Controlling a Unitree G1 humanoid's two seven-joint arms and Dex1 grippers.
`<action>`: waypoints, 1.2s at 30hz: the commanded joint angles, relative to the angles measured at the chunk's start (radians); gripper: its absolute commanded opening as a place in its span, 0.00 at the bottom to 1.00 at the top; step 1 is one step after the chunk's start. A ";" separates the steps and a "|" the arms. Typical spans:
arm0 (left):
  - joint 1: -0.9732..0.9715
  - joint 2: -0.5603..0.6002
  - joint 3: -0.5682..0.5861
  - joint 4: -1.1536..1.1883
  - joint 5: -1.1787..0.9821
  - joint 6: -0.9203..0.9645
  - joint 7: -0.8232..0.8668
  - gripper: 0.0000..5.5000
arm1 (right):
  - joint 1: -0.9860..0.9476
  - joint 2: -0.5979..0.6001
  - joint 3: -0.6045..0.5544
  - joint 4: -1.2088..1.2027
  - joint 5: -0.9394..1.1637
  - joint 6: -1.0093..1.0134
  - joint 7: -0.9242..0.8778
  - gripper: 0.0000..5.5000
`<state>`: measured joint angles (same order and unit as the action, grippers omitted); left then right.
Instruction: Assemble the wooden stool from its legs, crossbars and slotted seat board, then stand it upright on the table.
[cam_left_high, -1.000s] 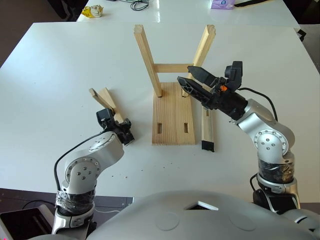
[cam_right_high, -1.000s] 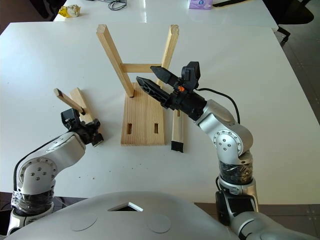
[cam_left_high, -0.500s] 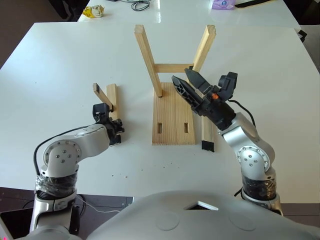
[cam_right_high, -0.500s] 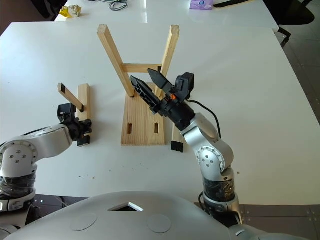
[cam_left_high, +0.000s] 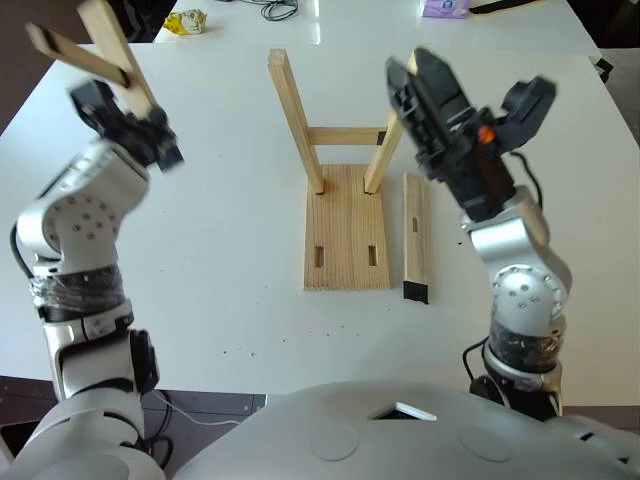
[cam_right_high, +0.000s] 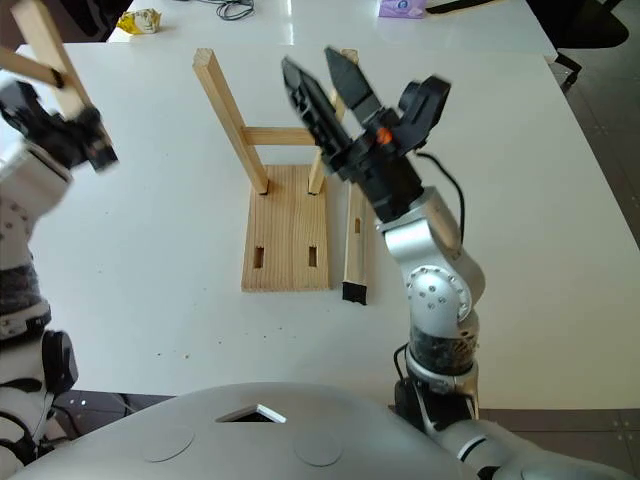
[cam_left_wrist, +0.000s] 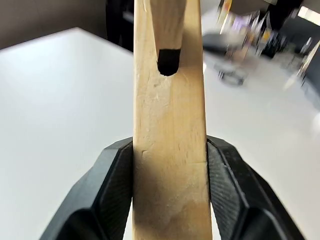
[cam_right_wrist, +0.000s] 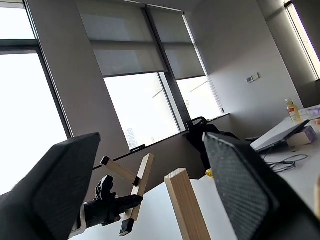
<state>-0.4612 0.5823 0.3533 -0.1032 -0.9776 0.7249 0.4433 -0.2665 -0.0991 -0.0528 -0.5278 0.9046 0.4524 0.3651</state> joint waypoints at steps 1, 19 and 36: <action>-0.101 -0.051 0.068 -0.121 -0.076 -0.116 -0.202 0.37 | -0.184 -0.090 -0.037 0.113 0.027 0.079 0.020 0.69; 0.141 -0.113 -0.120 -0.456 -0.201 -0.205 -1.013 0.37 | -0.677 -0.417 -0.004 0.600 0.071 0.356 0.703 0.69; 0.112 -0.090 -0.256 -0.287 -0.014 -0.219 -1.361 0.37 | -0.788 -0.423 0.019 0.663 0.077 0.524 0.854 0.69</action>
<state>-0.3291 0.4812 0.1128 -0.4011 -1.0069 0.5071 -0.8938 -1.0200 -0.5342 -0.0367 0.1594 0.9696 0.9470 1.2191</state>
